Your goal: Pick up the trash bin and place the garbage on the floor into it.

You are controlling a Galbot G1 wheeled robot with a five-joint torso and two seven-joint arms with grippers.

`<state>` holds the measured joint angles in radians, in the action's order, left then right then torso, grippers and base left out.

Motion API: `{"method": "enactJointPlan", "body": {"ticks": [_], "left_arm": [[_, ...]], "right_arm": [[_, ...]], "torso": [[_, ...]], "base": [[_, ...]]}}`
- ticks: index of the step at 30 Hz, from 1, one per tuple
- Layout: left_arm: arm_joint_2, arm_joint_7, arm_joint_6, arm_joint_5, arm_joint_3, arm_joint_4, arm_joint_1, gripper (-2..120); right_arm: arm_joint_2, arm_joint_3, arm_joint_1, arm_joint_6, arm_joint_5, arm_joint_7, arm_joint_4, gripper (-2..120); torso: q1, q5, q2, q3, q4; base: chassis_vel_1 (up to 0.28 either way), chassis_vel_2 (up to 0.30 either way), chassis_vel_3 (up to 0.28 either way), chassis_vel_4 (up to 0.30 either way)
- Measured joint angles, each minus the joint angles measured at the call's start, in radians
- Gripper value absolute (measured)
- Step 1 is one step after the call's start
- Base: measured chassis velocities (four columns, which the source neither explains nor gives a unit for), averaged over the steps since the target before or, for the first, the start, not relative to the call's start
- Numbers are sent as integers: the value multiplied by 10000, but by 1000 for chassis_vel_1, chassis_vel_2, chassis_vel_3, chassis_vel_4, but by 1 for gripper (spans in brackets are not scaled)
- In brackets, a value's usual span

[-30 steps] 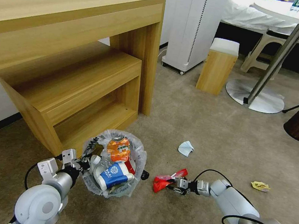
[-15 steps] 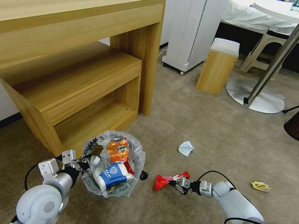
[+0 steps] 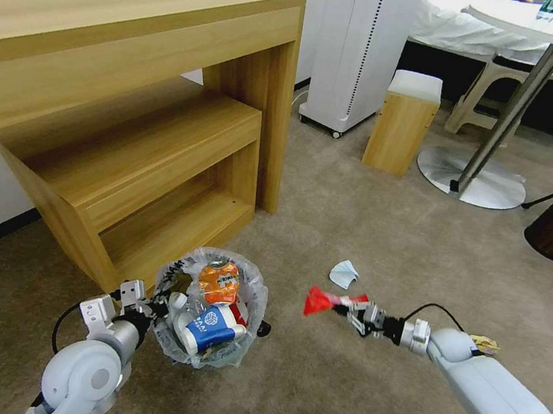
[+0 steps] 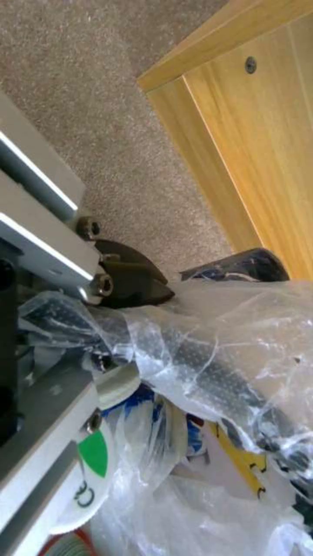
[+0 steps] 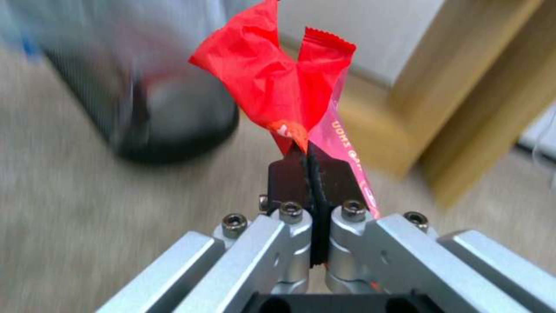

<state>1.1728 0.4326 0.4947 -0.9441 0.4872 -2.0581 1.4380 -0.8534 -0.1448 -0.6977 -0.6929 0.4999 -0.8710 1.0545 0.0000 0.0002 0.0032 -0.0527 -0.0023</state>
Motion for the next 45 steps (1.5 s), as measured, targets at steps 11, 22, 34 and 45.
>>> {"method": "enactJointPlan", "body": {"ticks": [11, 22, 34, 45], "left_arm": [[94, -13, 34, 107, -46, 1, 16, 0], [158, 23, 88, 136, -82, -223, 61, 0], [202, 97, 130, 119, -95, -332, 24, 0], [256, 129, 158, 68, -58, -643, 132, 0]], "right_arm": [[1075, -88, 183, 944, 1360, 414, 4052, 0], [1036, -1317, 1036, 1551, 2160, 951, 6185, 0], [516, -3153, 1643, 1658, 2589, 1323, 6709, 0], [-155, -4061, 1559, 1129, 2179, 1304, 5599, 0]], "torso": [[0, -5, 0, 0, 0], [0, -5, 0, 0, 0], [0, -4, 0, 0, -1], [0, -3, 0, 0, 0]], "base": [[0, 0, 0, 0], [0, 0, 0, 0], [0, 0, 0, 0], [0, 0, 0, 0]]}}
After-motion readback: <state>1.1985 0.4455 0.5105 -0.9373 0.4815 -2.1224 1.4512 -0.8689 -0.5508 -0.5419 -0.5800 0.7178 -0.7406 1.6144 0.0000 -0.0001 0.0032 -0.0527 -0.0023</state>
